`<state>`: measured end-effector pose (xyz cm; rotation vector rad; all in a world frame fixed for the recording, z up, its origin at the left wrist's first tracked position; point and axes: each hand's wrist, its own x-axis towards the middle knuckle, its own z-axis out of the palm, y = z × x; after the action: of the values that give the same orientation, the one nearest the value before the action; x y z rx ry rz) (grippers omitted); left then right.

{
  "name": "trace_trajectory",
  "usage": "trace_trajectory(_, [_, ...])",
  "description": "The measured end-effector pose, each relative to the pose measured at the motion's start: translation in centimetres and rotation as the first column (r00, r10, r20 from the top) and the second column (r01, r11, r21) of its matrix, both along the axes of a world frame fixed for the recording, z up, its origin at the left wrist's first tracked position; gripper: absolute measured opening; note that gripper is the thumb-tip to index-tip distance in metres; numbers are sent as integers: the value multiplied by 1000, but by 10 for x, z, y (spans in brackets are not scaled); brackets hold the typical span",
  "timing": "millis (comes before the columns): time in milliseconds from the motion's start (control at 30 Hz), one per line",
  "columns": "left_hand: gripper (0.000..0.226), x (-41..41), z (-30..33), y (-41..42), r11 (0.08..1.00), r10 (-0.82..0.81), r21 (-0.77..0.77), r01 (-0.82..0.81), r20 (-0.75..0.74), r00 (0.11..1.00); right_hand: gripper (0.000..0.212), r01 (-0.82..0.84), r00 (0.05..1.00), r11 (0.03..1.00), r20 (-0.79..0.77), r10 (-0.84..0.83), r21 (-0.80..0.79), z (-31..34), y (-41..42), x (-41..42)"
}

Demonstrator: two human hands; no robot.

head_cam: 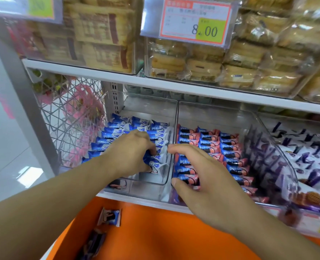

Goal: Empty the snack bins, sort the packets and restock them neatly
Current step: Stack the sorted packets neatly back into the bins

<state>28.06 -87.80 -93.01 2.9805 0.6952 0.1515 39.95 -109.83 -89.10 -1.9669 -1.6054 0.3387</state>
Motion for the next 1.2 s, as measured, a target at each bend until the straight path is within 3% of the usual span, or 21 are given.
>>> trace_trajectory(300, [50,-5,1,0,995,13,-98,-11,19,1000,60,0,1000,1000,4,0,-12,-1,-2,-1])
trace_trajectory(567, [32,-64,39,-28,960,132,-277,-46,301,944,53,-44,997,998,58,41,47,8,-17,-12])
trace_trajectory(667, [22,-118,46,-61,934,156,-357,-10,382,911,41,-106,994,993,-20,107,45,0,-30,-33])
trace_trajectory(733, [17,-156,32,-74,892,171,-451,2,344,923,37,-174,982,983,-81,170,-50,-17,-37,-52])
trace_trajectory(800, [23,-193,-1,-75,872,165,-488,-41,214,963,37,-254,967,938,-87,240,-237,-48,-40,-70])
trace_trajectory(900, [53,-233,-63,-61,905,125,-404,-135,-51,991,47,-309,948,810,-92,306,-497,-115,-37,-89])
trace_trajectory(1000, [81,-258,-108,-47,894,154,-377,-243,-250,956,61,-294,951,690,-132,279,-661,-189,-23,-103])
trace_trajectory(1100, [80,-270,-136,-48,879,104,-434,-197,-229,968,79,-314,948,586,-210,240,-747,-251,-4,-120])
trace_trajectory(1200, [74,-271,-149,-51,863,131,-469,-187,-151,980,89,-343,939,552,-256,231,-760,-297,16,-136])
